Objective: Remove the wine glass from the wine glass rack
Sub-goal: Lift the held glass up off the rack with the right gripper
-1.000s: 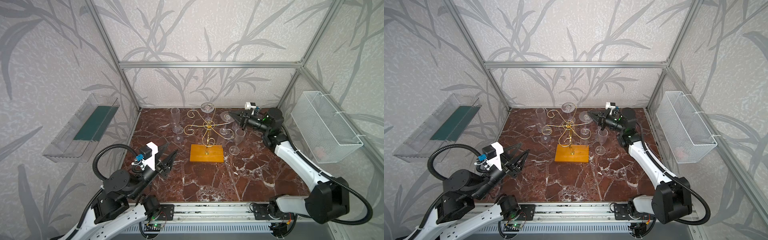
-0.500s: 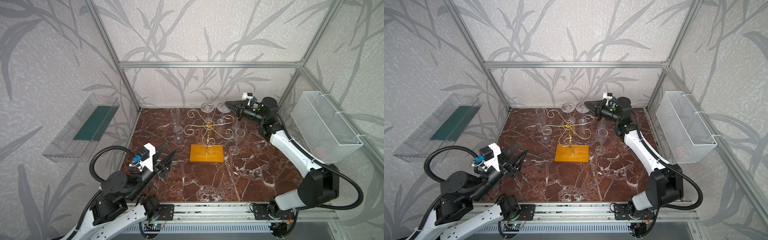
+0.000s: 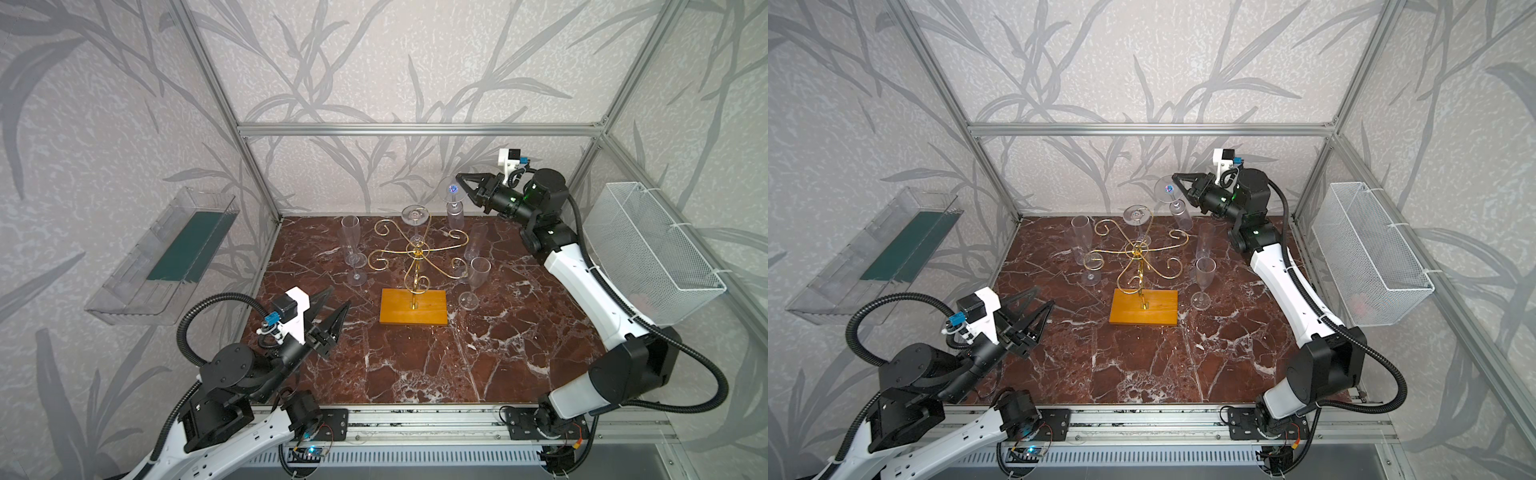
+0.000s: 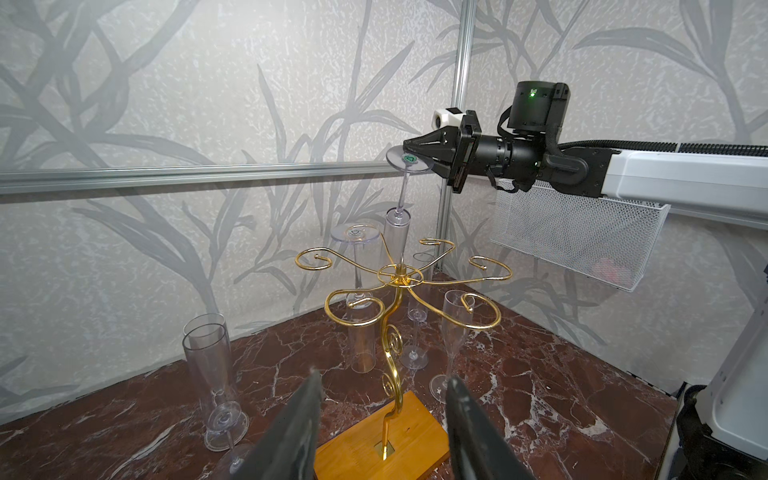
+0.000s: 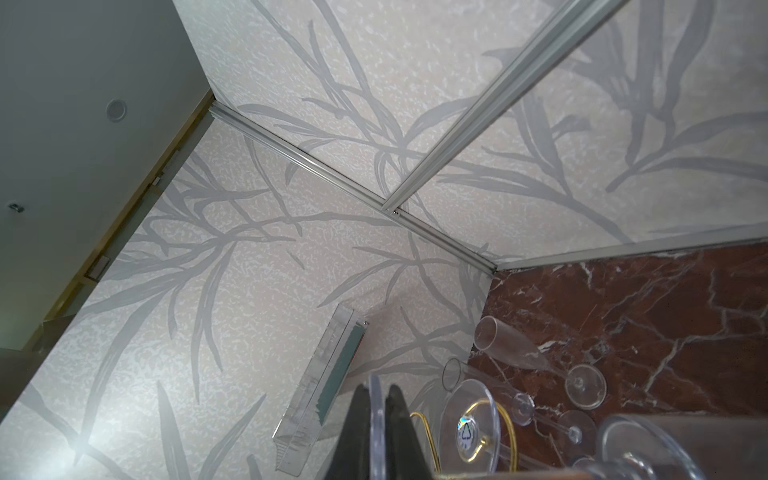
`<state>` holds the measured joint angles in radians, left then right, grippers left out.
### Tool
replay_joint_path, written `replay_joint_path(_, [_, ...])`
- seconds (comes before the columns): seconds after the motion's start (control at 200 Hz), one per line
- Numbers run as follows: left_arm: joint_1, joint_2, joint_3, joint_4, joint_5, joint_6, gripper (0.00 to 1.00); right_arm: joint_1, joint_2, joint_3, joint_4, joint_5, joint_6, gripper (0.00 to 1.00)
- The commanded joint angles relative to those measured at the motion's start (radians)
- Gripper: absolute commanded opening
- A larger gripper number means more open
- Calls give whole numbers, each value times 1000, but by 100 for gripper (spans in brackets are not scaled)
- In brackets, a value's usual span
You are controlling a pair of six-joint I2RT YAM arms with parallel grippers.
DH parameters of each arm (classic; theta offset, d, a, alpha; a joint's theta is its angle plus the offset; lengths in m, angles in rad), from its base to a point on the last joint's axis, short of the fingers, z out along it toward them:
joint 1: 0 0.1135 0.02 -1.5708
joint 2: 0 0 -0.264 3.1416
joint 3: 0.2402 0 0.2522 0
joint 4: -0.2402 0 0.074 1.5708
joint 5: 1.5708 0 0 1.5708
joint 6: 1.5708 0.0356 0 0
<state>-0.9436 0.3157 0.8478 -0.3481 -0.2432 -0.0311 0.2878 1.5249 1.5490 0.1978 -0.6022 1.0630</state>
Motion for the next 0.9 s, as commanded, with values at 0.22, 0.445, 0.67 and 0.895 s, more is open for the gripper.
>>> replay_joint_path(0.22, [-1,29,1,63,13,-13,51,73,-190,-74,110,14,-555,0])
replay_joint_path(0.445, [-1,75,21,100,35,-4,52,184,-325,-147,-6,58,-974,0])
replay_joint_path(0.67, [-1,115,50,156,88,-10,52,386,-441,-206,-166,210,-1490,0])
replay_joint_path(0.895, [-1,201,100,167,162,-31,53,560,-505,-297,-209,386,-1869,0])
